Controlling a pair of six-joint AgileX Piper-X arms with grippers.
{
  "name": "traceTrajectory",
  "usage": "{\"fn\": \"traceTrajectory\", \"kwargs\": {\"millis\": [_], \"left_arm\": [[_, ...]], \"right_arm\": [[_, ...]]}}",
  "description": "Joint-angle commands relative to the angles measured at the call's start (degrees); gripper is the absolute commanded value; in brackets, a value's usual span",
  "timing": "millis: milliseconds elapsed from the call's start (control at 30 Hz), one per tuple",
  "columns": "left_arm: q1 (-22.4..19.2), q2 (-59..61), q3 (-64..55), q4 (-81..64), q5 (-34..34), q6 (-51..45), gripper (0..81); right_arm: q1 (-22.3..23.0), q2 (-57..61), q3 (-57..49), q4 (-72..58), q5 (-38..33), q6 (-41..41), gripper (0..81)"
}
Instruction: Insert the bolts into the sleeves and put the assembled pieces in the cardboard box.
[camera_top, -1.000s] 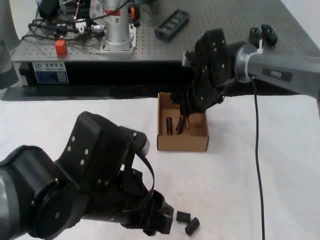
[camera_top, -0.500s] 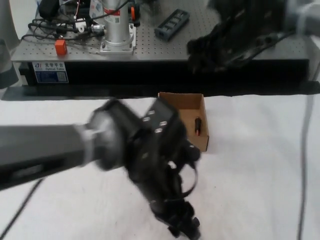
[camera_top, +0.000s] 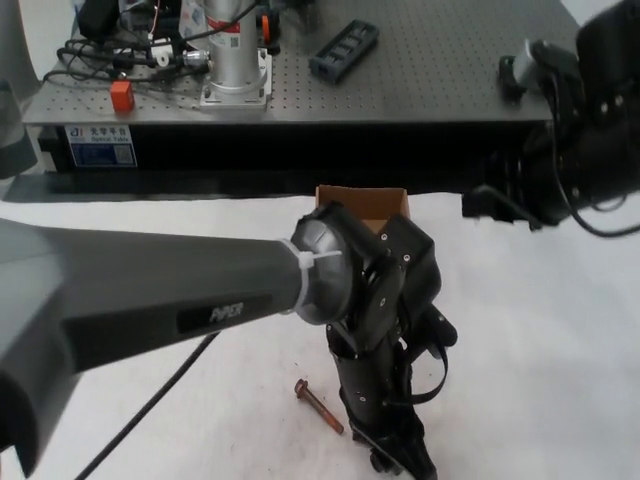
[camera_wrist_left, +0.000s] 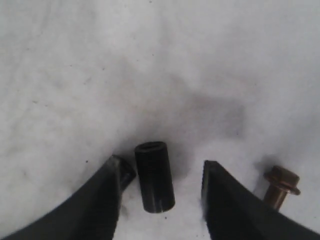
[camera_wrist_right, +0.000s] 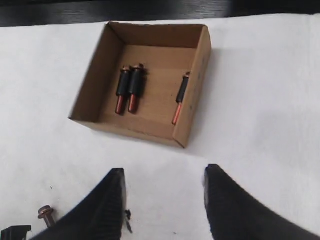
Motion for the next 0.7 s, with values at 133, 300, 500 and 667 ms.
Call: {"fn": "traceTrajectory", "kwargs": {"millis": [133, 300, 500, 667], "left_arm": [[-0.3, 3.1, -0.4, 0.2, -0.5, 2.2, 31.2], [-0.3, 3.2, -0.4, 0.2, -0.5, 2.9, 31.2], [-0.3, 2.8, -0.5, 0.5, -0.5, 3.4, 3.2], [1.2, -4.1, 0.3, 2.7, -6.7, -3.5, 0.7]], "right_arm": [[-0.9, -3.2, 4.6, -1.1, -0.3, -0.5, 36.5], [-0.9, -4.0, 4.6, -1.1, -0.3, -0.3, 36.5], [-0.7, -5.0, 4.6, -1.0, -0.9, 0.8, 36.5], [2.0, -5.2, 4.6, 1.3, -0.9, -0.7, 36.5]]}}
